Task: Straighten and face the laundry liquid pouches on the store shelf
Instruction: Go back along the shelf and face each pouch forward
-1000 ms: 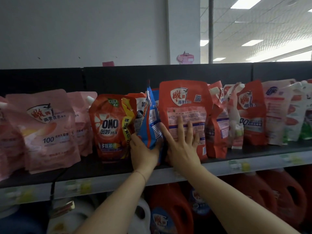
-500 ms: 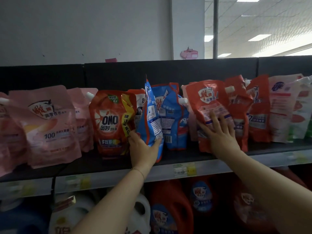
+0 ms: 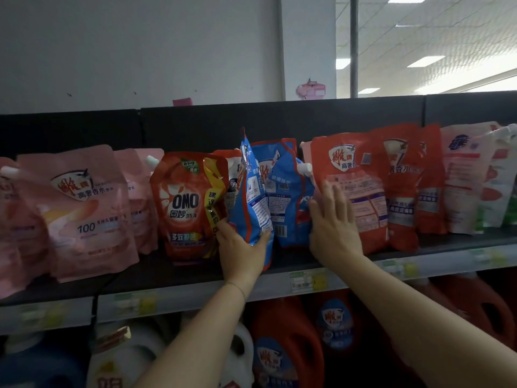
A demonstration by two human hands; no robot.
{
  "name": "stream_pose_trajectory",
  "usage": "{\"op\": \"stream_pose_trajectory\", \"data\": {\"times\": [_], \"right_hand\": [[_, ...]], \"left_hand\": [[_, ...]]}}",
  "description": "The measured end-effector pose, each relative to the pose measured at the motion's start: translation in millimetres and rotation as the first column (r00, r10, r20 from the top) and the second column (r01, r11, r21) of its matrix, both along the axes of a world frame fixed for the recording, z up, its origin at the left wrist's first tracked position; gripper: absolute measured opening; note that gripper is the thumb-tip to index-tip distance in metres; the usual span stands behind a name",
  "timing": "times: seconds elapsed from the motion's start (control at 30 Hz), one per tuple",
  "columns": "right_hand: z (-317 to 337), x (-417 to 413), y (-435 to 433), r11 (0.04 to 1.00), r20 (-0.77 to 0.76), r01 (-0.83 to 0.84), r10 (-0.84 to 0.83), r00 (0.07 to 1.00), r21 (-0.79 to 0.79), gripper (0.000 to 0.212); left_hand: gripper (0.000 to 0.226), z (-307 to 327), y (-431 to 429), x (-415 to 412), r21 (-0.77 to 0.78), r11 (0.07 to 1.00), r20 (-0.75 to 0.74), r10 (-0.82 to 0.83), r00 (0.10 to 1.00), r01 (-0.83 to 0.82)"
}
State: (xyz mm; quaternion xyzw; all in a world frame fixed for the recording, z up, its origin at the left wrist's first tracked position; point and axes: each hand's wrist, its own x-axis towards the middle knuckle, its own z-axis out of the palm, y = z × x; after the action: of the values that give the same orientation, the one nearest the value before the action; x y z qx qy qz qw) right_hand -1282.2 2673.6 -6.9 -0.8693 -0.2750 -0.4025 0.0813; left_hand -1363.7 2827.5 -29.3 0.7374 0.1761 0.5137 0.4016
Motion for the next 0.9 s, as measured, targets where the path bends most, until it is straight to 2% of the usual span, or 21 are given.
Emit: {"op": "stream_pose_trajectory", "data": {"times": [0.07, 0.1, 0.17, 0.2, 0.23, 0.3, 0.4, 0.47, 0.53, 0.67, 0.83, 0.9], "right_hand": [[0, -1, 9, 0.986, 0.137, -0.166, 0.165, 0.977, -0.004, 0.052], [1, -4, 12, 0.975, 0.124, -0.221, 0.216, 0.968, 0.023, 0.041], [8, -10, 17, 0.947, -0.106, -0.261, 0.284, 0.953, 0.185, 0.029], [11, -10, 21, 0.935, -0.266, -0.212, 0.29, 0.919, 0.284, 0.03], [14, -6, 25, 0.926, -0.415, -0.132, 0.281, 0.866, 0.353, 0.034], [16, 7, 35, 0.9, -0.591, -0.028, 0.309, 0.745, 0.435, 0.047], [16, 27, 51, 0.822, -0.704, 0.1, 0.41, 0.58, 0.561, 0.086], [16, 37, 61, 0.763, -0.703, 0.146, 0.479, 0.525, 0.629, 0.112], [13, 44, 70, 0.744, -0.691, 0.17, 0.475, 0.545, 0.646, 0.12], [6, 46, 74, 0.804, -0.672, 0.175, 0.331, 0.662, 0.569, 0.102], [14, 50, 55, 0.831, -0.665, 0.216, 0.226, 0.712, 0.513, 0.08], [13, 51, 53, 0.836, -0.632, 0.223, 0.178, 0.754, 0.502, 0.077]], "left_hand": [[0.078, 0, 0, 1, 0.006, 1.0, 0.002, 0.016, 1.0, -0.016], [0.078, 0, 0, 1, 0.01, 1.0, 0.004, 0.023, 1.0, -0.024], [0.078, -1, 1, 3, 0.019, 0.999, 0.006, 0.038, 0.999, -0.038], [0.077, -1, 1, 3, 0.022, 0.999, 0.007, 0.044, 0.999, -0.044], [0.077, -2, 1, 4, 0.023, 0.998, 0.008, 0.052, 0.999, -0.052], [0.077, -2, 0, 5, 0.024, 0.997, 0.015, 0.069, 0.998, -0.069], [0.077, -2, -1, 7, 0.012, 0.996, 0.034, 0.089, 0.995, -0.089], [0.077, -3, -1, 8, -0.003, 0.996, 0.056, 0.094, 0.994, -0.094], [0.076, -4, 0, 9, -0.012, 0.995, 0.076, 0.097, 0.992, -0.096], [0.072, -8, 3, 9, 0.003, 0.994, 0.108, 0.104, 0.989, -0.105], [0.07, -10, 4, 9, 0.033, 0.993, 0.1, 0.108, 0.989, -0.112], [0.07, -10, 3, 9, 0.04, 0.993, 0.099, 0.109, 0.989, -0.113]]}}
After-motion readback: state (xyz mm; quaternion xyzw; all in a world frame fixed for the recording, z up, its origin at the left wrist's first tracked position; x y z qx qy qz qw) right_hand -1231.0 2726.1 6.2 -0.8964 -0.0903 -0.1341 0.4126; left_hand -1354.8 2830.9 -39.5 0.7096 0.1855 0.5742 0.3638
